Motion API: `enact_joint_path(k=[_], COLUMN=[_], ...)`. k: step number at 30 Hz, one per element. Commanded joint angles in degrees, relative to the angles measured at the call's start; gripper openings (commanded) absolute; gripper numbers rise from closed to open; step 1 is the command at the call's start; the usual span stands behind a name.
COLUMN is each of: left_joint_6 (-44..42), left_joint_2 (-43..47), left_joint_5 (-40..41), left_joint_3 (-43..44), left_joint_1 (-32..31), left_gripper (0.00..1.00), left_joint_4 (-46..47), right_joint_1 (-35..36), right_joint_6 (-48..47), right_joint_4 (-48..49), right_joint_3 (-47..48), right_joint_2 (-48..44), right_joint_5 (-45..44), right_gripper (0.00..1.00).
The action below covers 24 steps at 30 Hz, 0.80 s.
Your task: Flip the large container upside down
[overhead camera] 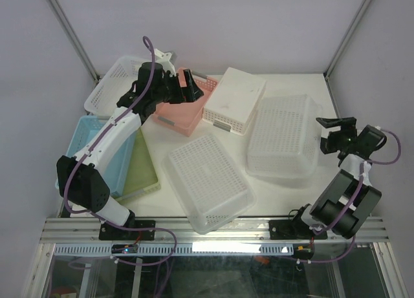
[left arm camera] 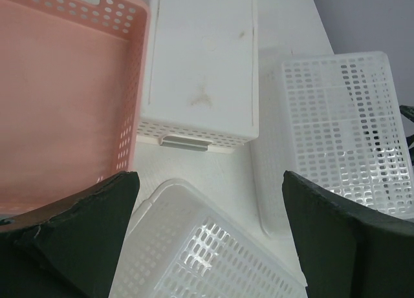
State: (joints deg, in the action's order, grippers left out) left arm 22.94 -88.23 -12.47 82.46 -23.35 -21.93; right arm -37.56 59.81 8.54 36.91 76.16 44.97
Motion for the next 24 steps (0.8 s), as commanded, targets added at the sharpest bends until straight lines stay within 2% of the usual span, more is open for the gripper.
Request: enact_joint_path(k=[1,6,13,17,24], left_joint_6=[-1.07,-1.31,-1.32,-1.41,-1.02], left_joint_2=[-0.91,-1.11,-0.66,-0.29,0.96], left_joint_5=[-1.2,-1.01,-0.75,-0.72,0.62], left_joint_3=[3.25,3.42,3.06,3.21,2.84], left_joint_1=[-1.22,-2.11,-2.4,-2.57,-2.84], left_gripper=[0.99,0.99,0.99,0.99,0.99], left_joint_4=[1.39,0.92,0.5,0.41,0.32], right_joint_1=[1.04,2.87,4.98,9.7,26.43], right_joint_6=[-14.84,-16.28,-16.88,-21.1,-30.23], right_joint_4=[-29.57,-39.26,-43.79,-42.8,-32.84], right_joint_3=[3.86,8.66,11.89,14.43,18.37], right_joint_2=[-2.46,-2.79,-6.24,-10.99,-20.37], right_joint_5=[-19.17,-32.53,-43.66,-41.99,-32.05], right_gripper=[0.84,0.87,0.88,0.87,0.86])
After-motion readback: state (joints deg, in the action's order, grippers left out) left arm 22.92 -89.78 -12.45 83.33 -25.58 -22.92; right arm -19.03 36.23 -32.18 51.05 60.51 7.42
